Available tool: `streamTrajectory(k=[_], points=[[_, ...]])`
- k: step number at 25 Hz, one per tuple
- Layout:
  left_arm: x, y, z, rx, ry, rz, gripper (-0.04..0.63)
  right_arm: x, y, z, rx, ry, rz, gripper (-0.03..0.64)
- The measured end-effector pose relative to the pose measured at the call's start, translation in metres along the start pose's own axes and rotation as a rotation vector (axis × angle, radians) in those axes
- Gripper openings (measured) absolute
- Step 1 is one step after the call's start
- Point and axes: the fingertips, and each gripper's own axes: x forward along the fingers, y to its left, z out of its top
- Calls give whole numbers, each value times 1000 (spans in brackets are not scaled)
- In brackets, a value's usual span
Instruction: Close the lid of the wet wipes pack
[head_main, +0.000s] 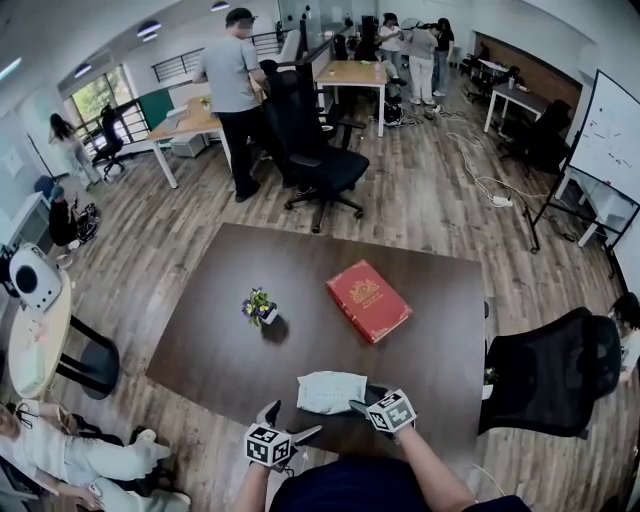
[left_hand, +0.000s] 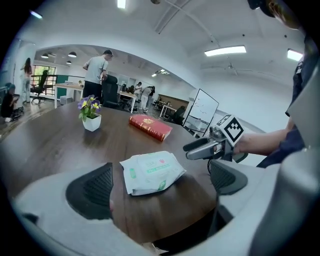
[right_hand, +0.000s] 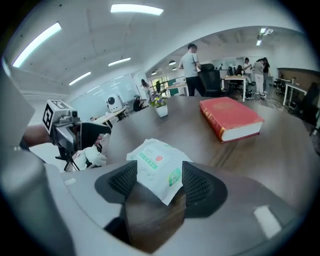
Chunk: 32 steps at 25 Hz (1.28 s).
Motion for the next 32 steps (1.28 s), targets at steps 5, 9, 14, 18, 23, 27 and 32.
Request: streamTrajectory(k=[5,9,14,18,23,27,32], points=[[-6,-3,8,7,-13,0,598,-35,-7,25,70,-170,-24,295],[-11,-4,13,13,-25,3,598,-61,-6,42,94,-256,-29,293],[-17,-3,22,22,-31,7,598,-80,-12,42,133,-285,-35,284],[-22,-6,31,36,-34,6,598,-89,-12,38,124,-273,-39,284],[-21,-10,29,42,-27,3,598,-97,-10,34,104,-270,-39,281],[-19,-13,30,37,-42,1,598,-99,-11,36,104,-281,-39,281],[-17,-15,33,41,-40,-2,598,-104,-14,38,93,-284,-45,281]])
